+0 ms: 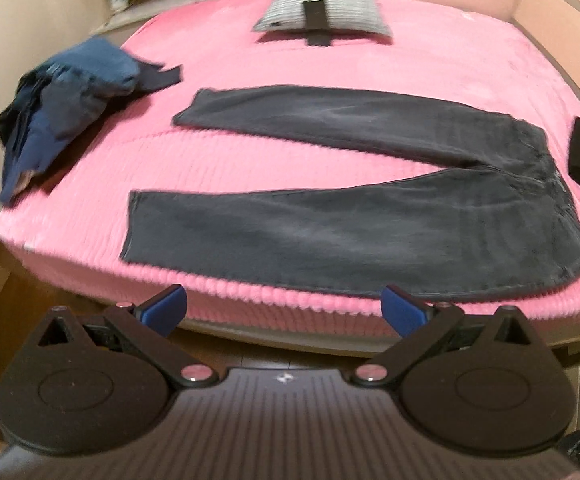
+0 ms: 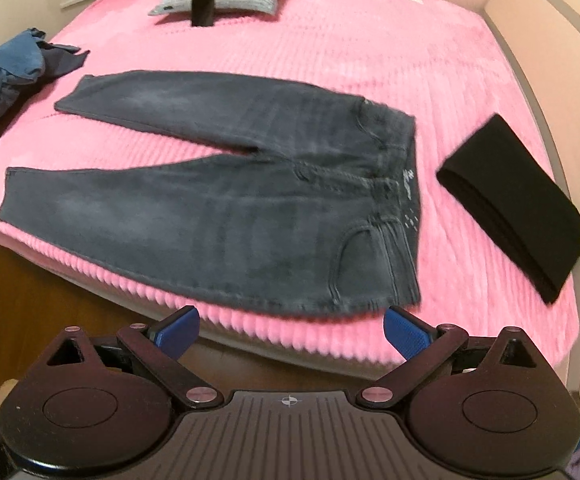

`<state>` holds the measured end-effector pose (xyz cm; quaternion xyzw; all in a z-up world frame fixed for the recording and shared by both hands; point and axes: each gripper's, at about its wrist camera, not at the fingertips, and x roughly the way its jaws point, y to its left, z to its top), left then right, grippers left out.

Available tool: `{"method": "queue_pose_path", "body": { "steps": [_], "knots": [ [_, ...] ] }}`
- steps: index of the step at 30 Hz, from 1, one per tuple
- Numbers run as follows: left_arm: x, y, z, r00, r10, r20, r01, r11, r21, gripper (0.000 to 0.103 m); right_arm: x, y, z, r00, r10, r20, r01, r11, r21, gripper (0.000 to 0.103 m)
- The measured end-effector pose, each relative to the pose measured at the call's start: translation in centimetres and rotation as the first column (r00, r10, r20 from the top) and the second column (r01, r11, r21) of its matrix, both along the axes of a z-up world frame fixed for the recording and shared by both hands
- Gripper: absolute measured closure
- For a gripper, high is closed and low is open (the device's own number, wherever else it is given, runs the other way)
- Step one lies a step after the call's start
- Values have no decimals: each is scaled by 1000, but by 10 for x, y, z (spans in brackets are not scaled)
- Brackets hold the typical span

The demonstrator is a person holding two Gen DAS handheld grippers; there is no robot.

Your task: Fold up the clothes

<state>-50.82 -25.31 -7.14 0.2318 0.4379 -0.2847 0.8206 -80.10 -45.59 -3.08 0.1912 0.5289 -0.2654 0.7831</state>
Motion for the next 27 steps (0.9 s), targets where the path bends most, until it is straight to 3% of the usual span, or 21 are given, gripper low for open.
{"method": "queue_pose_path", "body": {
  "steps": [13, 27],
  "knots": [
    [-12, -28, 1, 994, -105, -37, 105, 994, 9, 1, -19, 17, 5, 998, -58, -10, 58, 998, 4, 2],
    [-7, -10, -2, 996, -74, -47, 76, 996, 40, 1, -5, 37, -7, 1000, -12, -27, 12, 1000, 24, 2]
  ]
}}
